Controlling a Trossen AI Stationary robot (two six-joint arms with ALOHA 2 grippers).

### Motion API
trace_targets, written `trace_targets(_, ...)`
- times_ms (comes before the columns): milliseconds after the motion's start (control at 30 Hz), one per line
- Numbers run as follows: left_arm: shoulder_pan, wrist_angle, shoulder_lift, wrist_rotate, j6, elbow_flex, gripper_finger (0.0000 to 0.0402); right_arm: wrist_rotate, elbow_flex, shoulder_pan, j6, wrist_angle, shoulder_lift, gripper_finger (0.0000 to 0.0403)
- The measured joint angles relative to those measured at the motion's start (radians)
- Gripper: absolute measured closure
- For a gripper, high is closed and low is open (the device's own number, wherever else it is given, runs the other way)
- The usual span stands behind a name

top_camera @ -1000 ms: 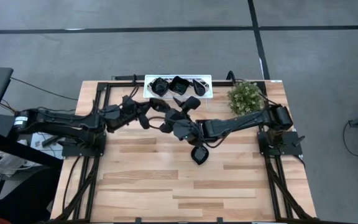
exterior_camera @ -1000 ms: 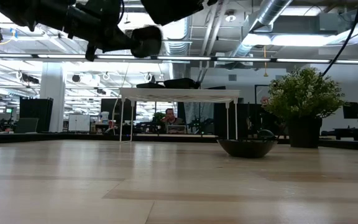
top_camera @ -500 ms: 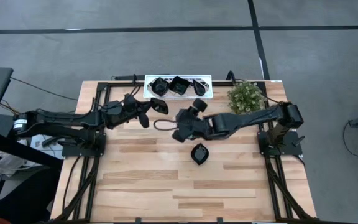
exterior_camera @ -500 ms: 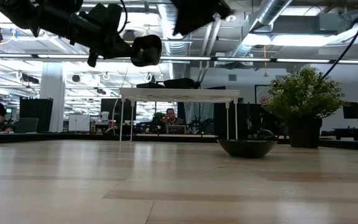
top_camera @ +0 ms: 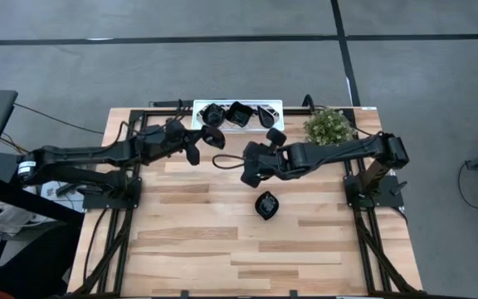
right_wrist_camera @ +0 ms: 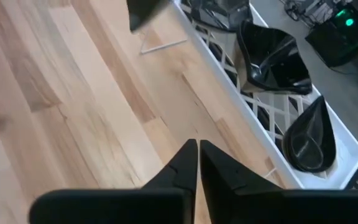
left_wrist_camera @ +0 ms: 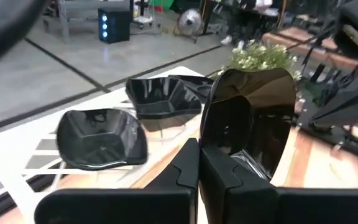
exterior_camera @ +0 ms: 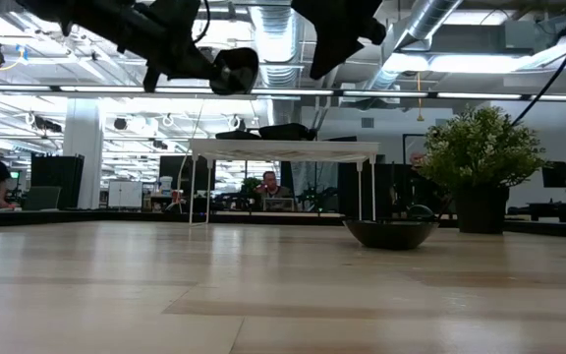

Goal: Pick & Place Mini shaped plates
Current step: Stack the leaf-shaped plate on top of the other leaf-shaped plates on the shelf

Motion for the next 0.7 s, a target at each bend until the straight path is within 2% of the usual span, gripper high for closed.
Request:
trace_targets(167, 0.056, -0.143, 0.0, 0.051, 0.0, 0.078, 0.04, 0.0, -0.011, 0.0, 0.011, -0.031, -0.01, 0.0399)
trace_targets(367, 0.152, -0.238, 0.0, 0.158, -0.006, 0.133, 0.04, -0.026, -0.104, 0.0, 0.029, 0.018, -0.095, 0.0401)
trace_targets(533, 0.225, -0.275, 0.004, 0.244, -0.01, 0.152, 0.04, -0.103, -0.226, 0.0, 0.029, 0.155, -0.204, 0.04)
trace_targets(700, 0.274, -0.362, 0.053, 0.282, -0.019, 0.208, 0.04, -0.162, -0.343, -0.008, 0.022, 0.272, -0.299, 0.0401)
